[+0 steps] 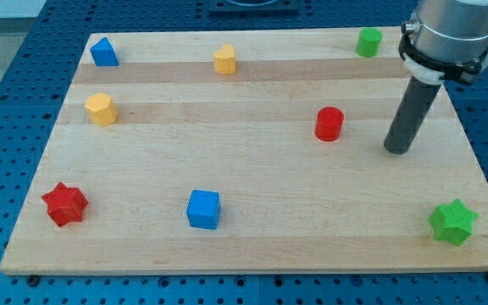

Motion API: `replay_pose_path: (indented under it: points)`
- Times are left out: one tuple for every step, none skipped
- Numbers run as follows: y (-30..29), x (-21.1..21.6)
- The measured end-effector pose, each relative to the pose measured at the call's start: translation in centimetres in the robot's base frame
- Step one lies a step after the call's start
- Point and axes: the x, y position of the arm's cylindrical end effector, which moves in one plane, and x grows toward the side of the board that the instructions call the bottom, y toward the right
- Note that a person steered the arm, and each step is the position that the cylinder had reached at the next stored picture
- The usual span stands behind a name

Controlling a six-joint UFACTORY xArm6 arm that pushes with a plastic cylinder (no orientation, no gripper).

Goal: Move the red circle to the center of the board

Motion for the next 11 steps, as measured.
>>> replay_pose_path:
  points:
    - [-5.0,-3.8]
    - [-13.3,-3.8]
    - [-14.0,-3.9]
    - [-14.0,-3.9]
    - [-12.2,-3.9]
    - [-7.4,-4.0]
    - [-5.4,-4.0]
    - [-5.4,-4.3]
    - [-5.4,-4.4]
    - [-5.5,-4.5]
    - [-6.9,-4.5]
